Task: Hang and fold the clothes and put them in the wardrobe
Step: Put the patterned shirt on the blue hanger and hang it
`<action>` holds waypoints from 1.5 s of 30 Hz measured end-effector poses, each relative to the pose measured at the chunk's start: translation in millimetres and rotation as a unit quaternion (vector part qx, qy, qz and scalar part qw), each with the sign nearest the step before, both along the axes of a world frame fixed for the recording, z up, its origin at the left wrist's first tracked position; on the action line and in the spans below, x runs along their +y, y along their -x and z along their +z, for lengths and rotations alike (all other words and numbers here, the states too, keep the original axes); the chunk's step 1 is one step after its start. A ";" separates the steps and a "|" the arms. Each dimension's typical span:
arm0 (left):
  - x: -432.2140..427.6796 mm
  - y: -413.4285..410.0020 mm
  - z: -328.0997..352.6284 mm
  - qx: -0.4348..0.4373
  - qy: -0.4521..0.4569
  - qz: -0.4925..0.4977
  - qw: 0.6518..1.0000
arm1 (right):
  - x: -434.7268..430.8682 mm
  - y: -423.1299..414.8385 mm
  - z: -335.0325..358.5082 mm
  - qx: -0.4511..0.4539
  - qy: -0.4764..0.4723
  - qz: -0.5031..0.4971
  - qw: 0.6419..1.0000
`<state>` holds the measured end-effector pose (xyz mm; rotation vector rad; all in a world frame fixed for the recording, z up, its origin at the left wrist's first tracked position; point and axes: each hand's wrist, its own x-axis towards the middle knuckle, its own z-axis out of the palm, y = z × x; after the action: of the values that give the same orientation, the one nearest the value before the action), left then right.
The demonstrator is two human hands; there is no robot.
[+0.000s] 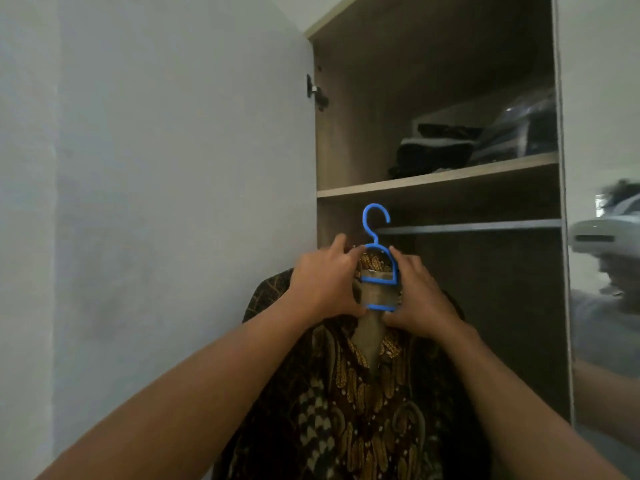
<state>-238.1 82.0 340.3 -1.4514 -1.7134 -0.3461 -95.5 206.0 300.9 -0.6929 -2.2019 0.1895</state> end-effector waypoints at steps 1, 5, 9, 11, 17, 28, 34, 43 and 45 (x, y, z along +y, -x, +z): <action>17.8 4.1 1.4 -0.004 -0.003 -0.014 1.000 | 13.7 0.7 5.5 -0.005 0.003 -0.008 1.000; 83.9 16.5 4.1 -0.024 -0.004 -0.073 0.997 | 69.1 5.2 16.8 0.003 0.017 -0.045 0.999; 138.6 18.3 1.9 -0.046 0.021 -0.120 0.992 | 124.3 11.3 8.4 0.035 0.039 -0.074 0.996; 163.9 18.6 1.4 -0.054 0.044 -0.129 0.989 | 150.3 17.8 2.3 0.046 0.048 -0.086 0.994; 233.6 29.5 -0.3 -0.081 0.064 -0.139 0.985 | 223.0 33.5 -4.4 0.072 0.045 -0.123 0.989; 290.3 26.9 -5.2 -0.133 0.109 -0.166 0.971 | 278.3 27.3 -22.7 0.139 -0.033 -0.133 0.981; 295.4 28.3 -20.3 -0.208 0.147 -0.279 0.926 | 275.7 11.1 -42.6 0.184 -0.019 -0.101 0.978; 261.9 83.5 26.3 -0.197 0.041 -0.202 0.959 | 204.0 48.1 29.2 0.318 -0.007 -0.011 0.948; 255.0 95.7 31.5 -0.135 0.042 -0.133 0.981 | 206.6 72.9 50.3 0.258 -0.012 0.014 0.966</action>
<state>-333.9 337.0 371.7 -1.7676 -1.7611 -0.6473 -168.3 412.7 351.3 -0.5263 -1.7114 0.3190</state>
